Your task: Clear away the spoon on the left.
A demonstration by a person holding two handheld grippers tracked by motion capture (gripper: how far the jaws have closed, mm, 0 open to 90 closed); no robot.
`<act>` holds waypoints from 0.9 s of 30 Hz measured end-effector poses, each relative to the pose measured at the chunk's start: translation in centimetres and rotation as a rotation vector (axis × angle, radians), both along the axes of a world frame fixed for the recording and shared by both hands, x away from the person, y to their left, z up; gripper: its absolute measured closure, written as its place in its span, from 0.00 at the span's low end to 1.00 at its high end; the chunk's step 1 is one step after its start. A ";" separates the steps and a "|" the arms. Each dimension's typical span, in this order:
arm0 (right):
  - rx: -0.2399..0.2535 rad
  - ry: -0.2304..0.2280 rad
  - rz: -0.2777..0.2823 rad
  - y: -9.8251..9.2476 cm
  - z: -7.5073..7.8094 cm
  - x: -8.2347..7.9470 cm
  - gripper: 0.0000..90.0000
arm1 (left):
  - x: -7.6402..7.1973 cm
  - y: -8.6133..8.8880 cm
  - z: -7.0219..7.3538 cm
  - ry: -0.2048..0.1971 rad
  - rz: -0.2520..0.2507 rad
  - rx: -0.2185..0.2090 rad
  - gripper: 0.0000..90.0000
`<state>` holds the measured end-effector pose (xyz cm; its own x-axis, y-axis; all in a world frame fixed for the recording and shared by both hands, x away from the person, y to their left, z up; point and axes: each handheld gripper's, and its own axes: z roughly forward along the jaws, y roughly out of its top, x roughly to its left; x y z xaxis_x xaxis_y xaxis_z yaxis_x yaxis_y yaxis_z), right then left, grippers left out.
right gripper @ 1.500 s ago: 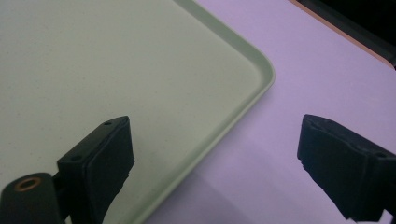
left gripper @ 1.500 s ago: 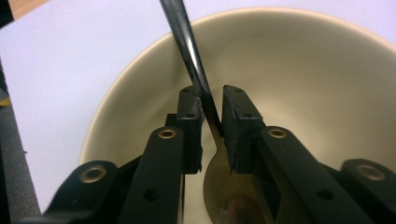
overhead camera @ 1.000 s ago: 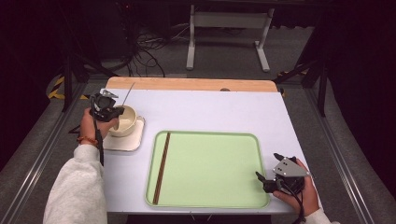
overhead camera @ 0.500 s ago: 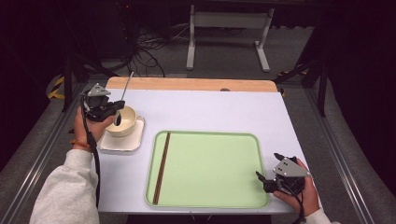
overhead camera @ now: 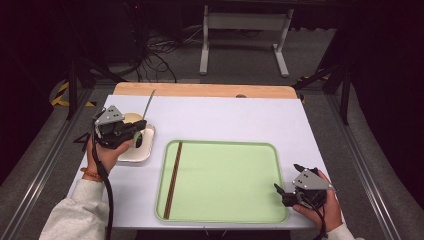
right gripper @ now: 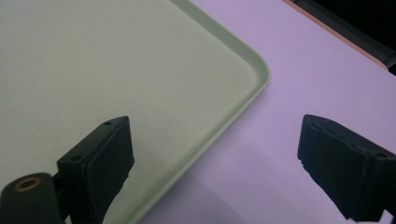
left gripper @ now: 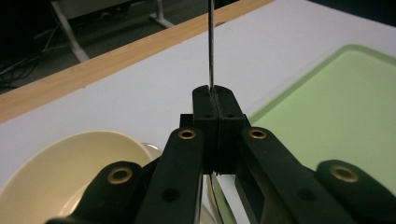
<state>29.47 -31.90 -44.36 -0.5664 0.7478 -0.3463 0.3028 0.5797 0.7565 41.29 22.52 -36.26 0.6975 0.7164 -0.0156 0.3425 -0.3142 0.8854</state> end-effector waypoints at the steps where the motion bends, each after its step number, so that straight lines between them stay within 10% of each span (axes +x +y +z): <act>1: 0.001 0.000 -0.001 0.0 0.0 0.0 0.12 | -0.3 -0.1 -0.1 -0.005 -0.012 -0.012 1.00; 7: 0.005 -0.005 -0.001 0.0 0.0 -0.1 0.12 | -1.8 -0.3 -0.9 0.009 -0.070 -0.111 1.00; 21: 0.007 -0.028 -0.017 -0.2 0.3 -0.2 0.12 | -3.8 -1.7 -2.9 0.045 -0.111 -0.067 1.00; 27: 0.009 -0.042 -0.030 -0.2 0.3 -0.2 0.13 | -4.7 -2.3 -2.9 0.058 -0.160 -0.119 1.00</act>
